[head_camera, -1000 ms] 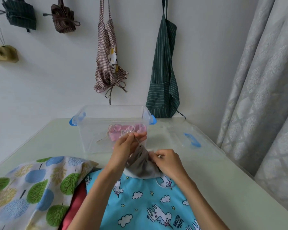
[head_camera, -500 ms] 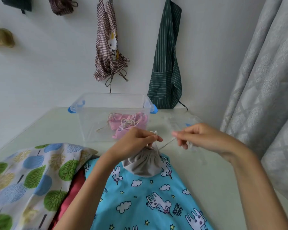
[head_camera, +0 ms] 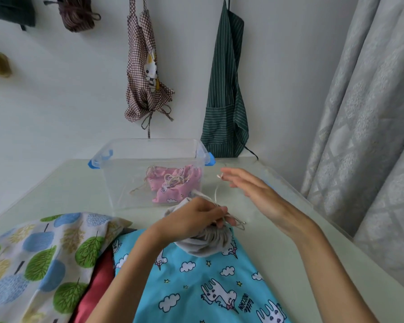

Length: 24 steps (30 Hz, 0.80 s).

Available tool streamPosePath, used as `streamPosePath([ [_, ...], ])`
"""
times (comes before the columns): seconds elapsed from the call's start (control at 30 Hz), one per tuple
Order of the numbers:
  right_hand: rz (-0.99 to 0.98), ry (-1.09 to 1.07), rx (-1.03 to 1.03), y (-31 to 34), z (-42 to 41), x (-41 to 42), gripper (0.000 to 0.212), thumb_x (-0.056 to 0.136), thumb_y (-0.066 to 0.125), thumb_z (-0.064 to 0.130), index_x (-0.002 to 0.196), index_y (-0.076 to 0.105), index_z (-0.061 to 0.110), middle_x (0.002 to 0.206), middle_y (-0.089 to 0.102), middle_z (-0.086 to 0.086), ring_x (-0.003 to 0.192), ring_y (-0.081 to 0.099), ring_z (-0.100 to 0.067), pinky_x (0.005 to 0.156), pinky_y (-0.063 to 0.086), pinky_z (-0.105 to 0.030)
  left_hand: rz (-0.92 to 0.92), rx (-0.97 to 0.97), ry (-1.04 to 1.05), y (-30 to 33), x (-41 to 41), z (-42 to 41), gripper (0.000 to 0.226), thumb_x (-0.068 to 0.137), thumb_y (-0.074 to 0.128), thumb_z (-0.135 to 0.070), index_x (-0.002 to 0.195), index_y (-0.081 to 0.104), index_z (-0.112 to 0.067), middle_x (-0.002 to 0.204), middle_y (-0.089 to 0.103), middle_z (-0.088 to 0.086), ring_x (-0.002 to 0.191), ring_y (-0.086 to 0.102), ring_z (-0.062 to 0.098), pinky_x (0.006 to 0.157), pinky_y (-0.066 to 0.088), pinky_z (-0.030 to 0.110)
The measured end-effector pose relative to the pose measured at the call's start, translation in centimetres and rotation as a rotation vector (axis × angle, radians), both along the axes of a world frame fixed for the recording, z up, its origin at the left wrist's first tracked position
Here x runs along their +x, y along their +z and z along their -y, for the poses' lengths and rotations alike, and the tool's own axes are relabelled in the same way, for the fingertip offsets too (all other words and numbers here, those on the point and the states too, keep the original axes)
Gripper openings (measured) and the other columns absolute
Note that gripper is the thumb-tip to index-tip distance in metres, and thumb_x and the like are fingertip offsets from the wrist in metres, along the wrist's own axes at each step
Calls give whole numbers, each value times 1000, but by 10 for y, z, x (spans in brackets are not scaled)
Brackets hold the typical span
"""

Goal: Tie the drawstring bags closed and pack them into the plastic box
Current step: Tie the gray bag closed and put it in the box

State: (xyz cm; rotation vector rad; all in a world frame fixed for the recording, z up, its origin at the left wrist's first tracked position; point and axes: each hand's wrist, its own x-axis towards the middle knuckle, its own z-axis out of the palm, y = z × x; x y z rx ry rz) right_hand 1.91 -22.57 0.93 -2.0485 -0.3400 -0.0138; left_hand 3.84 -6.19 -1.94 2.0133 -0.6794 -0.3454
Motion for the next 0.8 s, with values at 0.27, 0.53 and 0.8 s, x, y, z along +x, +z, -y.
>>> streamPosePath([
  [0.27,-182,257,-305,-13,24,0,56,83,68,24,132,45,39,134,49,21,127,40,7,108,32,-25,-197,-234,36,6,4,-20,33,85,53,-39,66,71,-19,62,62,-12,70,52,9,80,45,23],
  [0.53,75,30,-99,12,27,-12,16,85,64,30,84,76,20,66,68,2,65,56,-5,66,45,-15,-264,-358,147,2,10,-28,21,83,65,-27,83,75,-9,73,70,-5,72,61,4,71,51,14],
  [0.8,-11,215,-368,30,9,-35,37,75,54,63,87,76,35,86,73,18,76,61,3,75,46,-17,-355,-507,211,7,8,-33,8,71,74,-10,76,78,-15,77,74,-9,68,66,1,60,51,9],
])
